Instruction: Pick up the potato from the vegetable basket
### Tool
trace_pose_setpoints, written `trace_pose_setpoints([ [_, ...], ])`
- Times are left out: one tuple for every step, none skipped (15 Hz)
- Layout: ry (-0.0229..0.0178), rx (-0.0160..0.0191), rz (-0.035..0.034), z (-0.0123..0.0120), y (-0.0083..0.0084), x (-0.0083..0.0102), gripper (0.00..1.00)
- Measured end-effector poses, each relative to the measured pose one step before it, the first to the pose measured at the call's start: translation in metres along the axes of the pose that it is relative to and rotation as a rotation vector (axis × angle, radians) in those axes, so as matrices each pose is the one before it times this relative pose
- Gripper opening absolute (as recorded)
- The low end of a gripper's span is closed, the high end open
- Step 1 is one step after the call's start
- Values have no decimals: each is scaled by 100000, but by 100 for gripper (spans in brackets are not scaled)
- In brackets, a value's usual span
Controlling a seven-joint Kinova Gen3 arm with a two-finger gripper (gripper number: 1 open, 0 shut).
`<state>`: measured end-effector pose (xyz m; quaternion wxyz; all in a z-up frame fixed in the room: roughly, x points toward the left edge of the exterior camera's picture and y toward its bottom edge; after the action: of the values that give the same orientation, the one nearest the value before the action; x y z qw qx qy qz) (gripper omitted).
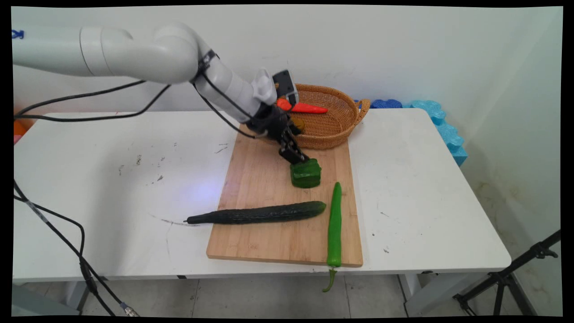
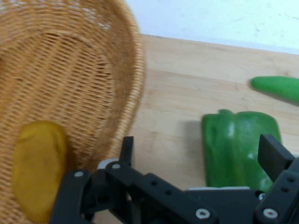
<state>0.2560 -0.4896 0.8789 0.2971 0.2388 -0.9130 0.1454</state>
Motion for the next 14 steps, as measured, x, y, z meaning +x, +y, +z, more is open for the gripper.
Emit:
trace_pose_setpoints([
  [-56, 633, 6, -450, -537, 219, 100],
  [-114, 791, -81, -491, -641, 203, 100],
  [-170, 733, -60, -371, -575, 155, 100],
  [-202, 877, -133, -387, -682, 152, 100],
  [-272, 863, -116, -290, -691, 125, 100],
  [-390, 938, -212, -191, -719, 61, 100],
  [-379, 852, -295, -115, -667, 32, 100],
  [-395, 799, -387, -86, -623, -5, 100],
  [-465, 917, -579, -2, -700, -13, 100],
  [-436, 739, -594, 43, -563, -43, 100],
  [-518, 892, -834, 117, -641, -61, 100],
  [-467, 787, -830, 166, -558, -52, 100],
  [-510, 847, -1008, 230, -600, -51, 100],
  [-285, 473, -649, 182, -328, -24, 100],
])
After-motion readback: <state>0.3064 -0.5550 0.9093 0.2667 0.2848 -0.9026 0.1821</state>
